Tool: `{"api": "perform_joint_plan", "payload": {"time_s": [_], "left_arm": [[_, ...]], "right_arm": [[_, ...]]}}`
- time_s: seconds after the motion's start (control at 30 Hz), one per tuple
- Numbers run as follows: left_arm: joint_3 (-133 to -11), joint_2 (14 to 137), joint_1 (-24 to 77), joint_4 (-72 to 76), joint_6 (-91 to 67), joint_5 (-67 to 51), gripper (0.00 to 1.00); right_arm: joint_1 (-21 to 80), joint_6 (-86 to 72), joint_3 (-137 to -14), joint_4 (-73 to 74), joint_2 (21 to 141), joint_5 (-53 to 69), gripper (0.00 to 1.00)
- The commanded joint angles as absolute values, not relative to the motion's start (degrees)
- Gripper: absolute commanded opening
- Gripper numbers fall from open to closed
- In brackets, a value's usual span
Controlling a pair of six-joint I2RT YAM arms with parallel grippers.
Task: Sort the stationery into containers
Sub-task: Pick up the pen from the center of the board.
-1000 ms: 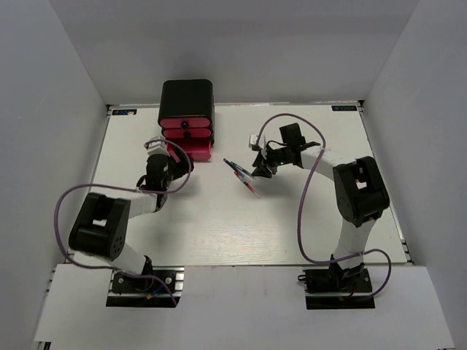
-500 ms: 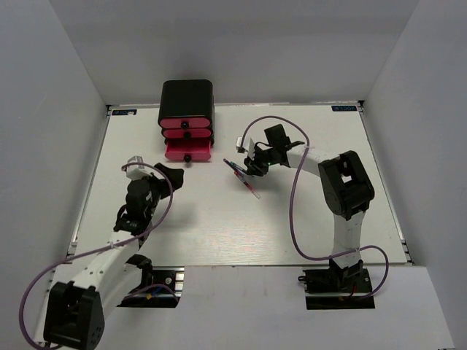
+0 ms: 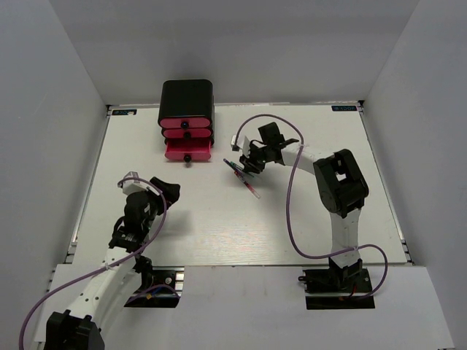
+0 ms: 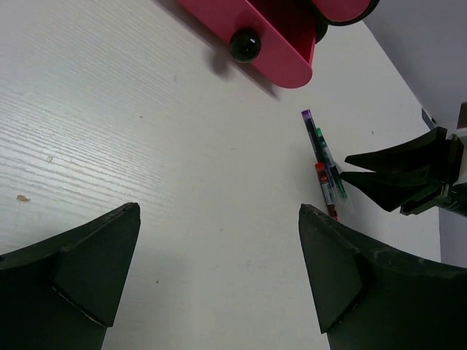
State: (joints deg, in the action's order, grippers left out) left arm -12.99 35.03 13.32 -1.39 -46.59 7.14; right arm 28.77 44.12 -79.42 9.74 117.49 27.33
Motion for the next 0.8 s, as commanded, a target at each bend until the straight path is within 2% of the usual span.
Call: {"api": "perform_joint_plan", "payload": {"time_s": [0.0, 0.23, 0.7, 0.77], "left_arm": [[-14.1, 34.1, 13.4, -3.5, -46.8, 8.1, 1.0], [-14.1, 33.6, 13.4, -4.0, -46.8, 8.1, 1.0], [-14.6, 33.0, 13.4, -5.1, -47.3, 8.1, 1.0], [-14.6, 33.0, 13.4, -5.1, -47.3, 8.1, 1.0]], "right_arm": [[29.6, 44.4, -81.5, 10.9, 117.9, 27.4, 0.36], [30.0, 43.5, -81.0, 10.8, 117.3, 27.8, 0.36], [31.2, 43.5, -85.3, 14.1, 122.0, 21.1, 0.36], [31.4, 43.7, -86.1, 14.8, 122.3, 20.4, 0.29]]}}
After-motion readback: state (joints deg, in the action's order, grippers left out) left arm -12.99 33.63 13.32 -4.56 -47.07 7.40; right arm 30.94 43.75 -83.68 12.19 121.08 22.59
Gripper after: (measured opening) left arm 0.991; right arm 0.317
